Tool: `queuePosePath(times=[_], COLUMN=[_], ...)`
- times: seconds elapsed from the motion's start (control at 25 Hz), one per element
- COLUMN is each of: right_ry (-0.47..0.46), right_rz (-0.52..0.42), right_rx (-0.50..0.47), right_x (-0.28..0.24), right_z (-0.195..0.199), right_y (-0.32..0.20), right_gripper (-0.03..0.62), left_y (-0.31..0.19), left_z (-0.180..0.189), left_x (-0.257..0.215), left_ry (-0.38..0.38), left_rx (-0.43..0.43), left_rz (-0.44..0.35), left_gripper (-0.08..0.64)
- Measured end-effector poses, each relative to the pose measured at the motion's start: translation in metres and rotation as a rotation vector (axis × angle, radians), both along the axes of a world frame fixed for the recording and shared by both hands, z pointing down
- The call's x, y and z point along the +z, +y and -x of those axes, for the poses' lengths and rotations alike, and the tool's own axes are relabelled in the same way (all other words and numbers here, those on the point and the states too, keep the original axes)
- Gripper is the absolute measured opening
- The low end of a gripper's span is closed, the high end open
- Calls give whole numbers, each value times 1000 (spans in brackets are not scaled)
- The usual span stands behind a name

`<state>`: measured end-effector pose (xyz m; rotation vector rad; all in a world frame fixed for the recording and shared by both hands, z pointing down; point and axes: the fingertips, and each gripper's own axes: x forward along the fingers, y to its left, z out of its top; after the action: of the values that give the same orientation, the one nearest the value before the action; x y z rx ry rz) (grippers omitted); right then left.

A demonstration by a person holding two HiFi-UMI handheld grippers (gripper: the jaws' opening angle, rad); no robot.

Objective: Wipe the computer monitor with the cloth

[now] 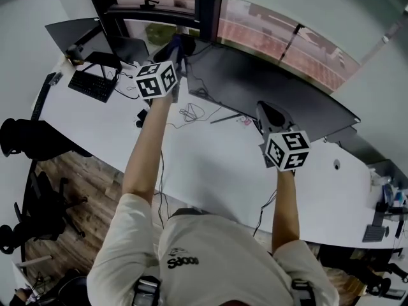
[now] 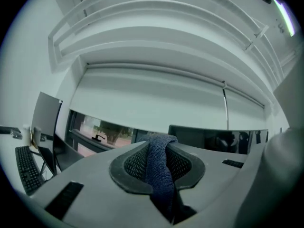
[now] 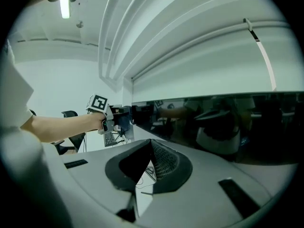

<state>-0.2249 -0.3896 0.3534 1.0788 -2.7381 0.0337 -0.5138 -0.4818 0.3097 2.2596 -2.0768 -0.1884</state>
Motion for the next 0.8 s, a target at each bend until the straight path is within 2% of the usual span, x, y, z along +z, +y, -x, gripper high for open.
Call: queuePosePath(times=[0.28, 0.52, 0.8], right_ry=[-16, -15, 0], right_rz=[-27, -59, -103], right_rx=[9, -21, -47], right_x=[-19, -33, -42], right_z=[-33, -58, -88], right_y=[15, 40, 72], right_gripper=[-3, -3, -3], left_y=[28, 72, 142], left_z=[-20, -56, -109], left_x=[-62, -84, -67], left_ry=[-132, -219, -288], left_rx=[-22, -22, 12], left_rz=[-78, -114, -51], left_gripper=[74, 75, 75])
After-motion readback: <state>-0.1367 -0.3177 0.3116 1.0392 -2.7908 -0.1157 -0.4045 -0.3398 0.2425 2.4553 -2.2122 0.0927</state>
